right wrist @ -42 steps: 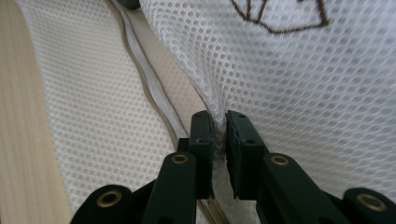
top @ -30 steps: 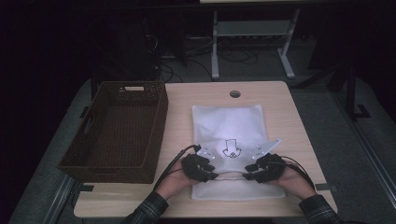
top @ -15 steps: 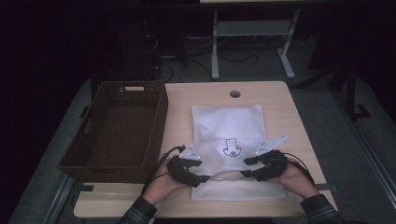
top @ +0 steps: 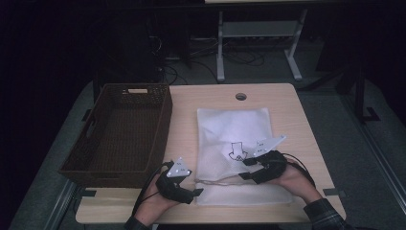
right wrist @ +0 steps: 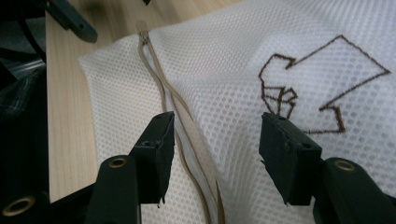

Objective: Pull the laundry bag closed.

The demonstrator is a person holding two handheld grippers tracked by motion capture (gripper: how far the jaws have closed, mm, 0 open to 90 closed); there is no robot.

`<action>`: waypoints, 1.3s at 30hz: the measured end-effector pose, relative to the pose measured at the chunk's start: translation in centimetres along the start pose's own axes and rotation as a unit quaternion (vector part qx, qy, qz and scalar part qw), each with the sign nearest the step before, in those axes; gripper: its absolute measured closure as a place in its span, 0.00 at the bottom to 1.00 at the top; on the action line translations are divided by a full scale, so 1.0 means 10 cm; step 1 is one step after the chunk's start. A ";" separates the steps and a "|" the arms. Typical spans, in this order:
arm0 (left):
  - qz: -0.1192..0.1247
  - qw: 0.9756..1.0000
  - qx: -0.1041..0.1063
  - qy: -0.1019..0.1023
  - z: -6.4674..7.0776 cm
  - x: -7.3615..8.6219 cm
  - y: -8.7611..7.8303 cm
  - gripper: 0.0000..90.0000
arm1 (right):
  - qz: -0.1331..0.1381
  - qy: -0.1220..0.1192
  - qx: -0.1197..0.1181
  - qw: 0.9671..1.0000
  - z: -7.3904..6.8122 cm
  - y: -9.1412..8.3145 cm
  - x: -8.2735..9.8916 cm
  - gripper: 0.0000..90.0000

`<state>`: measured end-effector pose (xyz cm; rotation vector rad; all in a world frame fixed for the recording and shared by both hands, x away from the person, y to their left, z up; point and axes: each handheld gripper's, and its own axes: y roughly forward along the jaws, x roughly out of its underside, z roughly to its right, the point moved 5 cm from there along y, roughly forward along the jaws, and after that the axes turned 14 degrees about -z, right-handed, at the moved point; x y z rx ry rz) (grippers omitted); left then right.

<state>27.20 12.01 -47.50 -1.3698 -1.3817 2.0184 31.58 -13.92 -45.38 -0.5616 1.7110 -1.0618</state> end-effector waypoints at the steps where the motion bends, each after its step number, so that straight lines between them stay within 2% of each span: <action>1: -0.003 1.000 -0.002 -0.001 0.00 0.03 0.00 0.27 | 0.003 0.002 -0.003 1.000 0.00 0.01 -0.02 0.49; 5: -0.004 1.000 -0.006 -0.011 -0.01 0.14 -0.01 0.26 | -0.001 -0.004 -0.007 1.000 -0.01 0.04 -0.08 0.49; 12: -0.003 1.000 -0.008 -0.020 -0.02 0.25 -0.04 0.25 | -0.003 -0.022 -0.018 1.000 -0.06 0.11 -0.26 0.49; 16: -0.011 1.000 -0.010 -0.015 -0.01 0.32 -0.04 0.24 | -0.001 -0.026 -0.031 0.999 -0.10 0.16 -0.36 0.49; 18: -0.010 1.000 -0.011 -0.018 -0.02 0.34 -0.05 0.24 | -0.003 -0.032 -0.029 0.999 -0.11 0.19 -0.41 0.48; 22: -0.008 1.000 -0.017 -0.019 -0.06 0.35 -0.08 0.24 | -0.005 -0.041 -0.043 0.998 -0.17 0.25 -0.53 0.49; 26: -0.004 1.000 -0.020 -0.020 -0.09 0.36 -0.12 0.24 | 0.004 -0.049 -0.053 0.997 -0.24 0.31 -0.66 0.49; 29: -0.005 1.000 -0.020 -0.022 -0.11 0.37 -0.12 0.24 | -0.004 -0.055 -0.045 0.997 -0.29 0.38 -0.75 0.52; 36: -0.009 0.999 -0.023 -0.021 -0.13 0.38 -0.11 0.24 | 0.003 -0.077 -0.055 0.995 -0.40 0.52 -0.94 0.61; 39: -0.007 0.999 -0.024 -0.021 -0.14 0.38 -0.12 0.24 | -0.001 -0.083 -0.054 0.995 -0.44 0.59 -0.98 0.64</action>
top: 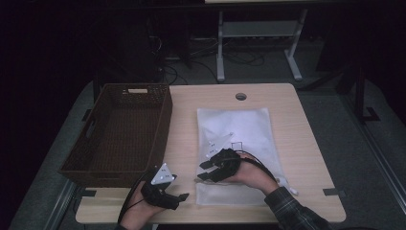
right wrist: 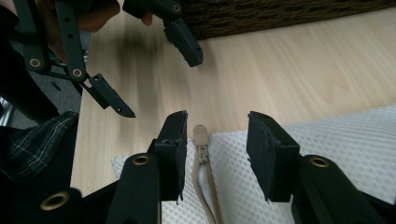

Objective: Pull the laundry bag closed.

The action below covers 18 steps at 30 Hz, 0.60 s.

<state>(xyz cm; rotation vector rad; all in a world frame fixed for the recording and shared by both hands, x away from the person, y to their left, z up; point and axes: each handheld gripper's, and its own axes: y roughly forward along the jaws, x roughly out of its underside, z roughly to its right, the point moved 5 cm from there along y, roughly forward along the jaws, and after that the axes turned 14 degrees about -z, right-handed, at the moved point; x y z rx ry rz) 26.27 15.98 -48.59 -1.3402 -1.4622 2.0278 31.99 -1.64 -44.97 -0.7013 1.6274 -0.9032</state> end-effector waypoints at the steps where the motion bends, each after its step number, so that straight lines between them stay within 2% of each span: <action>1: 0.000 1.000 0.000 0.000 0.00 0.00 0.00 0.24 | -0.004 -0.003 -0.002 1.000 -0.01 0.03 -0.01 0.64; 9: -0.002 1.000 -0.001 0.000 -0.02 0.01 0.00 0.24 | -0.026 -0.015 -0.010 0.999 -0.05 0.24 -0.10 0.71; 18: -0.002 1.000 -0.001 0.003 -0.02 0.01 0.00 0.24 | -0.038 -0.018 -0.007 0.999 -0.05 0.36 -0.12 0.79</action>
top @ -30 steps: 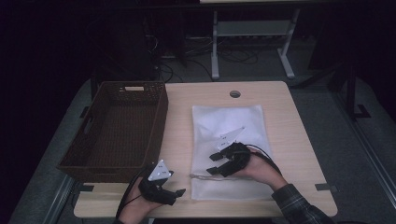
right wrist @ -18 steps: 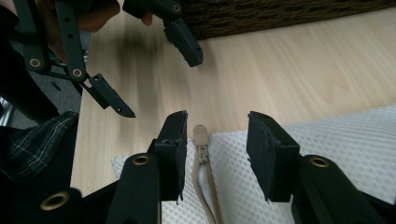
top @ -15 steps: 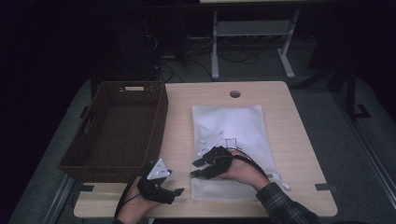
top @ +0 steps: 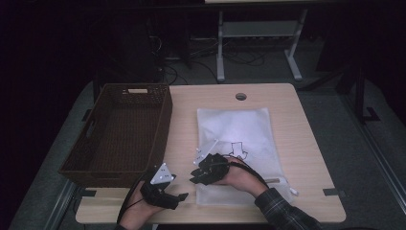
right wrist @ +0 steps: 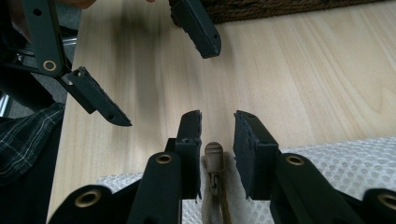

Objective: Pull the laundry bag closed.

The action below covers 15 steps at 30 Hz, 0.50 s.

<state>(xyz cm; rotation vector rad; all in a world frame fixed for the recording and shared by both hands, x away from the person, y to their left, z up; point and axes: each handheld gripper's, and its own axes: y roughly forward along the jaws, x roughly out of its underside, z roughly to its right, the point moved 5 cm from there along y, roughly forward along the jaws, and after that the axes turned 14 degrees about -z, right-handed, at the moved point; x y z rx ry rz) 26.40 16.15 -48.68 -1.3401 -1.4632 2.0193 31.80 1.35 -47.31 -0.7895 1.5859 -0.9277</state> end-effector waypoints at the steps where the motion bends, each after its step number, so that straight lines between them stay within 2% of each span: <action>1: 0.000 1.000 0.000 0.000 0.00 0.00 0.00 0.24 | -0.001 0.000 0.001 1.000 0.00 0.01 0.00 0.79; 9: -0.001 1.000 -0.001 0.001 0.00 0.00 0.00 0.24 | -0.009 0.000 0.002 1.000 0.00 0.07 0.02 0.87; 15: -0.001 1.000 0.000 0.001 0.00 0.00 0.00 0.24 | -0.005 0.001 0.002 1.000 0.00 0.03 0.03 0.88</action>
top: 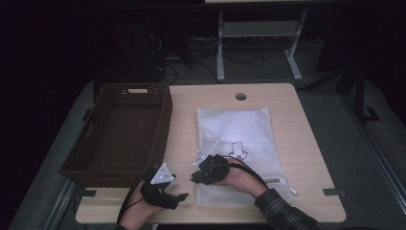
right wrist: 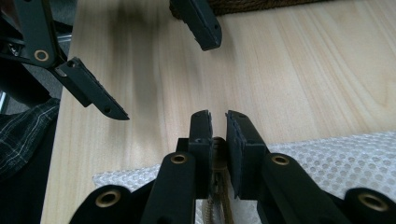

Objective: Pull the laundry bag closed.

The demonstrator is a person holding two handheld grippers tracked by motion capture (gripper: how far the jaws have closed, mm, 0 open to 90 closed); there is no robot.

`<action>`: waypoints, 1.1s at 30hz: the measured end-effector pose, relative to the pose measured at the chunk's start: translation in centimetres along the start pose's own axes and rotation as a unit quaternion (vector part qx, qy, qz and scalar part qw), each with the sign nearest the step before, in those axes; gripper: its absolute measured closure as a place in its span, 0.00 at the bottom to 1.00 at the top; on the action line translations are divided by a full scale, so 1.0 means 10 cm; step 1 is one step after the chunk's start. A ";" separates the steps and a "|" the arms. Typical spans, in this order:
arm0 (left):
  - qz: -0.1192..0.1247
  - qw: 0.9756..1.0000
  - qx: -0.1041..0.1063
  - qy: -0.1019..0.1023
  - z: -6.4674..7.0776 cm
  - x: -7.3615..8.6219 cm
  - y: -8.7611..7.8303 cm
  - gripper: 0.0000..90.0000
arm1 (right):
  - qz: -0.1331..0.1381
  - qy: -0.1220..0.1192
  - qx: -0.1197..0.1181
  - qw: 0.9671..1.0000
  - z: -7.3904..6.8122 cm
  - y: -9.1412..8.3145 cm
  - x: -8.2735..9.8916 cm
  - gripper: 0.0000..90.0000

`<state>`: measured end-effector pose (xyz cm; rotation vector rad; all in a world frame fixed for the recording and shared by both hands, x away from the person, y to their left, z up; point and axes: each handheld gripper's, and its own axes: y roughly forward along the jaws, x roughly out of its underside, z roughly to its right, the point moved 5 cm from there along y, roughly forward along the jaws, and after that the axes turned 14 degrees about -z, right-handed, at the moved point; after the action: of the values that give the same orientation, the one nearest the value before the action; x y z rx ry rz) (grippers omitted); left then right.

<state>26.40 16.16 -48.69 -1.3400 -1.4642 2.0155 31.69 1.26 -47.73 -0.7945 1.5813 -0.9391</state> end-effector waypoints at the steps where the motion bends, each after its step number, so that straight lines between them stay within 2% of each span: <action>1: 0.000 1.000 0.000 0.000 0.00 0.00 0.00 0.24 | 0.000 0.000 0.001 1.000 0.00 -0.01 0.00 0.88; 11: 0.001 1.000 0.000 -0.001 0.00 0.00 0.00 0.24 | 0.012 0.002 0.004 1.000 -0.03 -0.16 0.09 0.88; 16: 0.001 1.000 0.001 -0.001 0.00 0.00 0.00 0.24 | 0.005 0.010 0.000 1.000 -0.02 -0.17 0.18 0.88; 23: 0.000 1.000 0.002 0.001 0.00 0.00 0.01 0.24 | 0.015 0.020 -0.006 1.000 -0.01 -0.28 0.27 0.78; 33: 0.000 1.000 0.005 0.003 0.01 -0.01 0.02 0.24 | 0.026 0.044 0.019 0.999 0.13 -0.57 0.59 0.69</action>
<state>26.41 15.96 -48.76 -1.3397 -1.4507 2.0144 31.88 -6.74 -45.50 -0.6910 1.6461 -0.9756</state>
